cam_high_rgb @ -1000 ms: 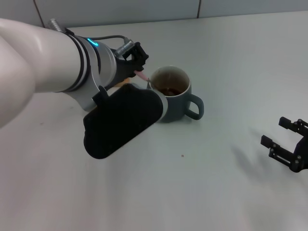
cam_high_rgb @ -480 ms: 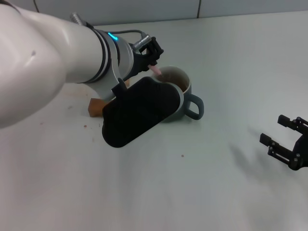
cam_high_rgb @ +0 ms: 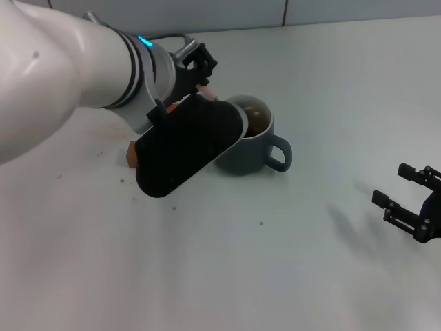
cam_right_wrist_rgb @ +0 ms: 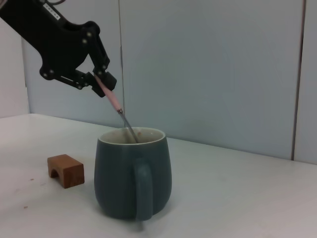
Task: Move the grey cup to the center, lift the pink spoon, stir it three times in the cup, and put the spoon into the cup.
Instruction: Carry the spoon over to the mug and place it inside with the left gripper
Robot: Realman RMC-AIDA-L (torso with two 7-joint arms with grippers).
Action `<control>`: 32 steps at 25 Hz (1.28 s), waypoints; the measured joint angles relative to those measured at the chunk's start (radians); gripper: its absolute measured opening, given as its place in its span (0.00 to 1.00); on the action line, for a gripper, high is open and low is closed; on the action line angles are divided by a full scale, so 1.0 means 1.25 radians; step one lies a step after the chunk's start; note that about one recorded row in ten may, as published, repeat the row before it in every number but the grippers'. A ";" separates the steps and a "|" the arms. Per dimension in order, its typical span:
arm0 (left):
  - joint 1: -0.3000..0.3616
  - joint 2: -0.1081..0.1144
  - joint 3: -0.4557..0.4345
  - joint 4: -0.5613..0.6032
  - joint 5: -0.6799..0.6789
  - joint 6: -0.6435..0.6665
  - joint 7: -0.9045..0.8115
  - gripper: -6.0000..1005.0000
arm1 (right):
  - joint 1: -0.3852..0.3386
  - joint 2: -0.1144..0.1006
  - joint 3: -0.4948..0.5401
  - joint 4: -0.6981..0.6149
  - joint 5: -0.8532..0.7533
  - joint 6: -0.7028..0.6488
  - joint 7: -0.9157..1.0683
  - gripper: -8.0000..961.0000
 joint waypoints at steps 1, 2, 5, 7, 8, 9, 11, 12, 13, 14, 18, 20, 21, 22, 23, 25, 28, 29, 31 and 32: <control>0.009 0.002 -0.001 0.002 0.000 0.002 0.000 0.22 | 0.000 0.000 0.000 0.000 0.000 0.000 0.000 0.73; 0.012 0.002 -0.001 0.004 0.000 0.002 0.000 0.22 | 0.000 0.000 0.000 0.000 0.000 0.000 0.000 0.73; 0.029 0.005 -0.001 0.020 0.000 0.009 0.000 0.22 | 0.000 0.000 0.000 0.000 0.000 0.001 0.003 0.73; 0.038 0.005 0.001 0.032 0.000 0.014 0.000 0.22 | 0.001 0.000 0.000 0.000 0.000 0.001 0.004 0.73; 0.042 0.006 0.003 0.041 0.000 0.018 0.000 0.22 | 0.001 0.000 0.000 0.000 0.000 0.001 0.004 0.73; 0.042 0.006 0.003 0.041 0.000 0.018 0.000 0.22 | 0.001 0.000 0.000 0.000 0.000 0.001 0.004 0.73; 0.055 0.006 0.012 0.066 0.000 0.029 0.000 0.22 | 0.002 0.000 0.000 0.000 0.000 0.001 0.004 0.73; 0.059 0.006 0.017 0.073 0.000 0.031 0.000 0.22 | 0.003 0.000 0.000 0.000 0.000 0.001 0.004 0.73; 0.061 0.006 0.022 0.076 0.000 0.032 0.000 0.22 | 0.003 0.000 0.000 0.000 0.000 0.001 0.004 0.73; 0.062 0.006 0.029 0.079 0.000 0.033 0.000 0.22 | 0.003 0.000 0.000 0.000 0.000 0.001 0.004 0.73; 0.062 0.004 0.041 0.079 0.000 0.035 0.000 0.23 | 0.003 0.000 0.000 0.001 0.000 0.001 0.004 0.73; 0.056 0.001 0.047 0.072 0.000 0.030 0.000 0.23 | 0.003 0.000 0.000 0.001 0.000 0.001 0.003 0.73; 0.052 0.000 0.048 0.067 0.000 0.026 0.000 0.23 | 0.003 0.000 0.000 0.001 0.000 0.001 0.003 0.73; 0.046 -0.002 0.051 0.058 0.000 0.021 -0.001 0.23 | 0.003 0.000 0.000 0.001 0.000 0.001 0.003 0.73; 0.046 -0.002 0.051 0.058 0.000 0.021 -0.001 0.23 | 0.003 0.000 0.000 0.001 0.000 0.001 0.003 0.73; 0.032 -0.007 0.054 0.035 0.000 0.006 -0.001 0.23 | 0.003 0.000 0.000 0.001 0.000 0.000 0.003 0.73; 0.010 -0.013 0.053 0.005 0.000 -0.012 -0.001 0.23 | 0.003 0.000 0.000 -0.002 0.000 0.000 0.003 0.73; 0.010 -0.013 0.053 0.005 0.000 -0.012 -0.001 0.23 | 0.003 -0.001 0.000 -0.003 0.000 0.000 0.003 0.73; 0.003 -0.014 0.051 -0.005 0.000 -0.018 -0.001 0.23 | 0.003 -0.001 0.000 -0.003 0.000 0.000 0.004 0.73; 0.003 -0.014 0.051 -0.005 0.000 -0.018 -0.001 0.23 | 0.003 -0.001 0.000 -0.003 0.000 0.000 0.005 0.73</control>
